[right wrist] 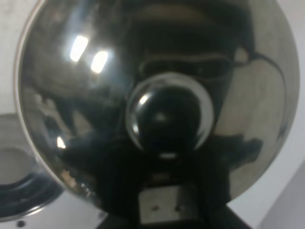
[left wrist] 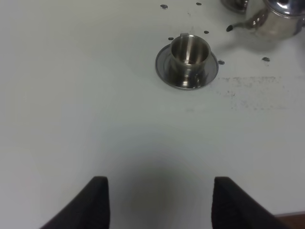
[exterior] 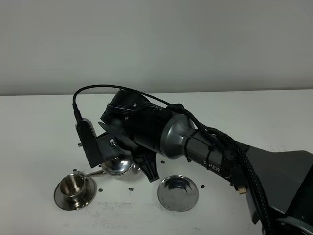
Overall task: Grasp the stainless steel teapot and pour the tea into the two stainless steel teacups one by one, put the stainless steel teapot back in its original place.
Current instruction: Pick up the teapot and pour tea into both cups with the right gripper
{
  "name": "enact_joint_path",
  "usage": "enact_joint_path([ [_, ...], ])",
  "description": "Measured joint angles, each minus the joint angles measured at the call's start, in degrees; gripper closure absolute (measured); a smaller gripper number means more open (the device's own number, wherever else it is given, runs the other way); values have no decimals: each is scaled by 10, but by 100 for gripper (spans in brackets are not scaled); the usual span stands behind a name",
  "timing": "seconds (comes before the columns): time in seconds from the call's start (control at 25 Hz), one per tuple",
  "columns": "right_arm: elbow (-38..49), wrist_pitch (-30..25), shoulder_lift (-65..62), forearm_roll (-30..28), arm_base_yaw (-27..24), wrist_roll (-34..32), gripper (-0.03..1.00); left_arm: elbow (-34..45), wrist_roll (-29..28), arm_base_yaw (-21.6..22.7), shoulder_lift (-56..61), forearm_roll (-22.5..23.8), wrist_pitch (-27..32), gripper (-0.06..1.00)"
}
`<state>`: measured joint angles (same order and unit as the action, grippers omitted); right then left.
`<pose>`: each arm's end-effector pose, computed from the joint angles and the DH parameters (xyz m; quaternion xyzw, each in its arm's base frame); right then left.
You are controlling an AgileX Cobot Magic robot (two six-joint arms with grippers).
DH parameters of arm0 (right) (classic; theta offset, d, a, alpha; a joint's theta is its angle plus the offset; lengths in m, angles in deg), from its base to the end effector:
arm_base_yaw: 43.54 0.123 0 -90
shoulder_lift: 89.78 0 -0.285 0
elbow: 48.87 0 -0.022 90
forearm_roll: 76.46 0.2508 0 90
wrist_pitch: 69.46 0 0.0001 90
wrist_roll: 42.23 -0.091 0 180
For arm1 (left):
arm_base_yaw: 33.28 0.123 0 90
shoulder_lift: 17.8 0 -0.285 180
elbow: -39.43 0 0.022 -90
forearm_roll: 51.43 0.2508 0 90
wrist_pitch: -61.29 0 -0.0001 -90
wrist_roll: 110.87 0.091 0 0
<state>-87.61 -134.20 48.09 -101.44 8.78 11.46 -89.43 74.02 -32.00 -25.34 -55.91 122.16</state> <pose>0.3264 0.3657 0.2163 -0.8105 0.5306 -0.2082 0.1345 -0.0006 -0.0062 0.2648 0.0279 0.8629 -0.0120 0.5044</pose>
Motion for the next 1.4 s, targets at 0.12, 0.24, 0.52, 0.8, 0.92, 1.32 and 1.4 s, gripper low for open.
enact_joint_path([
  [0.12,0,4,0,-4,0,0,78,0,0,0,0,0,0,44],
  [0.24,0,6,4,-9,0,0,78,0,0,0,0,0,0,44],
  [0.52,-54,-13,35,-8,0,0,78,0,0,0,0,0,0,44],
  [0.8,-59,-17,43,-15,0,0,78,0,0,0,0,0,0,44],
  [0.92,-59,-21,49,-18,2,-14,78,0,0,0,0,0,0,44],
  [1.32,-60,-30,49,-55,15,-44,78,0,0,0,0,0,0,44],
  [1.4,-60,-30,49,-64,21,-51,78,0,0,0,0,0,0,44],
])
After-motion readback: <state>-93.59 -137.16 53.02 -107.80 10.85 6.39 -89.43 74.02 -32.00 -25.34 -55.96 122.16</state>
